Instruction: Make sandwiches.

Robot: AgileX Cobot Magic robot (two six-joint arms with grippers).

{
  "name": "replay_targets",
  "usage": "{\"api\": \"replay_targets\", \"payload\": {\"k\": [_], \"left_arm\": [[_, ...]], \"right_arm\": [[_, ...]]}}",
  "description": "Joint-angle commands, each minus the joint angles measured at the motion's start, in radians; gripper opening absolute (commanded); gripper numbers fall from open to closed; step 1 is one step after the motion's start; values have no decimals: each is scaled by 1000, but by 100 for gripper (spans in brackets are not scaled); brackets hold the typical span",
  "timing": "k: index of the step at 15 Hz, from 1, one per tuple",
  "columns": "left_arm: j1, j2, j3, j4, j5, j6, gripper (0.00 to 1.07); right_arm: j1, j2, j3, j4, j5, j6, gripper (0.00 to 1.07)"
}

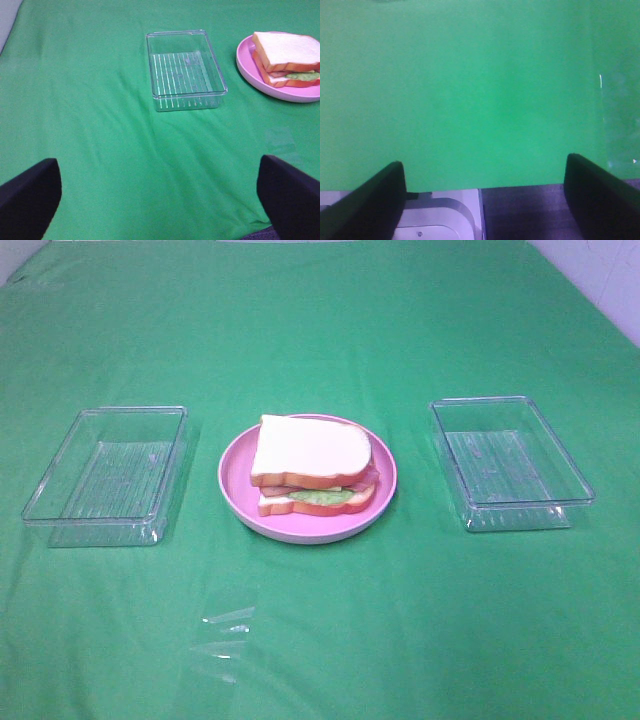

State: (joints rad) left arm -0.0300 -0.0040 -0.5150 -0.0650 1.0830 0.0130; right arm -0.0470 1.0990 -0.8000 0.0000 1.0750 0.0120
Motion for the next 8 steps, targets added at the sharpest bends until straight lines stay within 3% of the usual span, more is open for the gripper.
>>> {"api": "replay_targets", "payload": {"k": [1, 6, 8], "left_arm": [[0, -18, -1, -2, -10, -4, 98], [0, -18, -1, -2, -10, -4, 98], [0, -18, -1, -2, -10, -4, 98]], "right_arm": [[-1, -274, 133, 0, -15, -3, 83], [-1, -732, 262, 0, 1, 4, 83], [-1, -840, 313, 0, 2, 4, 83]]}}
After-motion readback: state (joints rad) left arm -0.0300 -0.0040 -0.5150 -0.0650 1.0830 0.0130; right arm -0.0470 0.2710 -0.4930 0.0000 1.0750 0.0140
